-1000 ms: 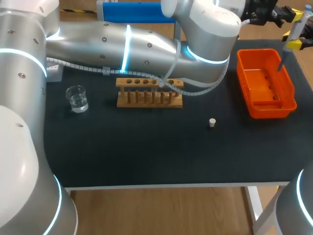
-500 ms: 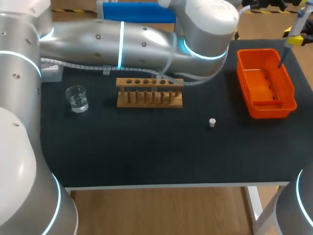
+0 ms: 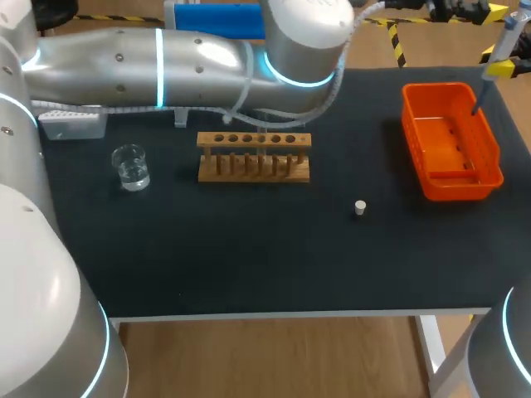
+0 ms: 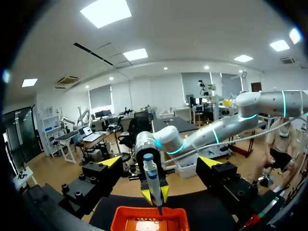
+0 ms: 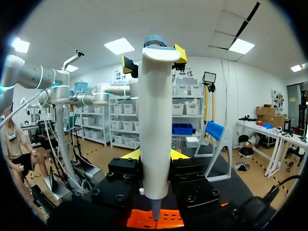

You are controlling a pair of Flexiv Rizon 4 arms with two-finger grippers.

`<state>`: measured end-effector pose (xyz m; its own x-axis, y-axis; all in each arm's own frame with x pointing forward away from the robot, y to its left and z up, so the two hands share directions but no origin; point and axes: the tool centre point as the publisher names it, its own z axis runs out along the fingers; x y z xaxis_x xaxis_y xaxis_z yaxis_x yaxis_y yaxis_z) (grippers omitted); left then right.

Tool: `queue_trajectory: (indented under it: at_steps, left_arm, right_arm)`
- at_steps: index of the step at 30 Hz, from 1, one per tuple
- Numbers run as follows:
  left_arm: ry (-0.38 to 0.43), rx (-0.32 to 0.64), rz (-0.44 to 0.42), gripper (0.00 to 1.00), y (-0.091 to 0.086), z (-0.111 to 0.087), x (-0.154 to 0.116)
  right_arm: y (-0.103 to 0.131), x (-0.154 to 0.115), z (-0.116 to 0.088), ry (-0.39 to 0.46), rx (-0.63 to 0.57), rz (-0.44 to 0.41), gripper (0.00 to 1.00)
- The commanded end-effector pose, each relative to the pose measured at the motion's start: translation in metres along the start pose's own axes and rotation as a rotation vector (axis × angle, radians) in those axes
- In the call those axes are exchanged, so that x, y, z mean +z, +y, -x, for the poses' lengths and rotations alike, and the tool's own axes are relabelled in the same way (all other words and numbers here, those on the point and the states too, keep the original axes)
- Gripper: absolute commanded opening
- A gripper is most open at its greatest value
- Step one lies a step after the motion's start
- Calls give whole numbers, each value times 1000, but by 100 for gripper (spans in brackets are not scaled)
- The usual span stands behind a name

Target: Invert the test tube, pick up the pipette, mount the tip to pipette, aspirate from beaker and dispense into the tube, eject the tip, return the pipette, and cap with the stopper.

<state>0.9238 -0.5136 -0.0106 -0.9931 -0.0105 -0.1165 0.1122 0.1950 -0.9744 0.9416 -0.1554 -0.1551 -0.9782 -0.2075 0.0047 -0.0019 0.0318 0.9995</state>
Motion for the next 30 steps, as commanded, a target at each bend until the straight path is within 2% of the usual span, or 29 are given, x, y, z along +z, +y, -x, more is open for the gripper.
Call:
queue_trajectory:
  at_steps: [1, 5, 11, 21, 30]
  left_arm:
    - [29, -11, 119, 100, 5, -8, -37]
    - [-9, -38, 122, 100, 19, -21, -61]
    - [-99, -67, 104, 100, 38, -51, -99]
    - [-203, -116, 74, 100, 74, -89, -145]
    - [-228, -172, 39, 100, 116, -114, -171]
  right_arm:
    - [1, -2, 1, 5, 0, -3, 0]
    - [1, -2, 1, 5, 0, -3, 0]
    - [1, -2, 1, 5, 0, -3, 0]
    - [1, -2, 1, 5, 0, -3, 0]
    - [1, -2, 1, 5, 0, -3, 0]
